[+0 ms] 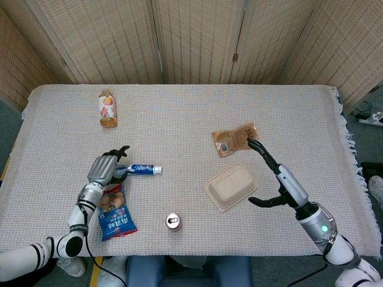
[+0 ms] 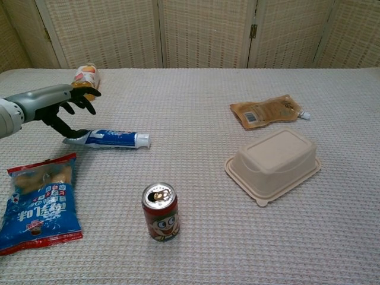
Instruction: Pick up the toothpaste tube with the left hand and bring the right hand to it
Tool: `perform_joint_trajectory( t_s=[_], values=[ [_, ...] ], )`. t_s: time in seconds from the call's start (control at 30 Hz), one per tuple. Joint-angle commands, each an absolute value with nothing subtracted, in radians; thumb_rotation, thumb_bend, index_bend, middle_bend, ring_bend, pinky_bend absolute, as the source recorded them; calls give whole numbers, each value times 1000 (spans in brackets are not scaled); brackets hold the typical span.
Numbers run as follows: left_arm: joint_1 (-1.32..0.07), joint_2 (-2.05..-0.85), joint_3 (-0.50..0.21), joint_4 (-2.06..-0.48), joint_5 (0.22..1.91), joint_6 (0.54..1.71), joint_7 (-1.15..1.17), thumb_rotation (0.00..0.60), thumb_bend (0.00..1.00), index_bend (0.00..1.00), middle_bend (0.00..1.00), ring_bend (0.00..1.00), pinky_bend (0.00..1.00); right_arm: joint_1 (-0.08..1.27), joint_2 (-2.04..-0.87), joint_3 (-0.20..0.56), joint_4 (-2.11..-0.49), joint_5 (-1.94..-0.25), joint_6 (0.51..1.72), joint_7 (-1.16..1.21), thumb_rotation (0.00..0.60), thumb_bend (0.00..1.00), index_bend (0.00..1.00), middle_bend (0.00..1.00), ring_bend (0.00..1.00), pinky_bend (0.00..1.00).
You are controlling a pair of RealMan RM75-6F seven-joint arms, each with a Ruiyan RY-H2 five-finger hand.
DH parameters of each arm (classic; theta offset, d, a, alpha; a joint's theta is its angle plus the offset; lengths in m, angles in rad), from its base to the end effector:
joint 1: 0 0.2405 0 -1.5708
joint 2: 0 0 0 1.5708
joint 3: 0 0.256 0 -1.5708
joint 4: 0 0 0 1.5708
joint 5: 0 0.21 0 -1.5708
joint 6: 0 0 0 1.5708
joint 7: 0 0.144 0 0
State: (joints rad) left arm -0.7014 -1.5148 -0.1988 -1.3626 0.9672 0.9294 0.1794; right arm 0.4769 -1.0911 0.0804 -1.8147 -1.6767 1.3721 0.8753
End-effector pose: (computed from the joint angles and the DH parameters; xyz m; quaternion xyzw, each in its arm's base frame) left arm -0.2063 0.3676 0.0102 -0.6579 -0.4762 -0.3575 0.4612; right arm -0.1608 -0.2612 0.1340 0.5188 -0.5513 0.6421 0.1208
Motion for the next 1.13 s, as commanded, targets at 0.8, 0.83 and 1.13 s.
perform_joint_trajectory(
  t_s=[0.8, 0.83, 1.13],
  values=[
    [-400, -1193, -114, -1669, 1201, 1332, 106, 600, 380, 131, 169, 114, 77, 268, -964, -27, -1724, -1619, 1431, 317, 600, 237, 0, 9, 0, 0],
    [-385, -1185, -108, -1676, 1214, 1351, 103, 600, 380, 135, 171, 114, 76, 259, -965, -29, -1722, -1619, 1438, 312, 600, 237, 0, 12, 0, 0],
    [-264, -1143, -40, -1748, 1315, 1482, 117, 600, 381, 151, 182, 117, 72, 173, -1003, -38, -1685, -1614, 1520, 224, 600, 237, 0, 23, 0, 0]
  ],
)
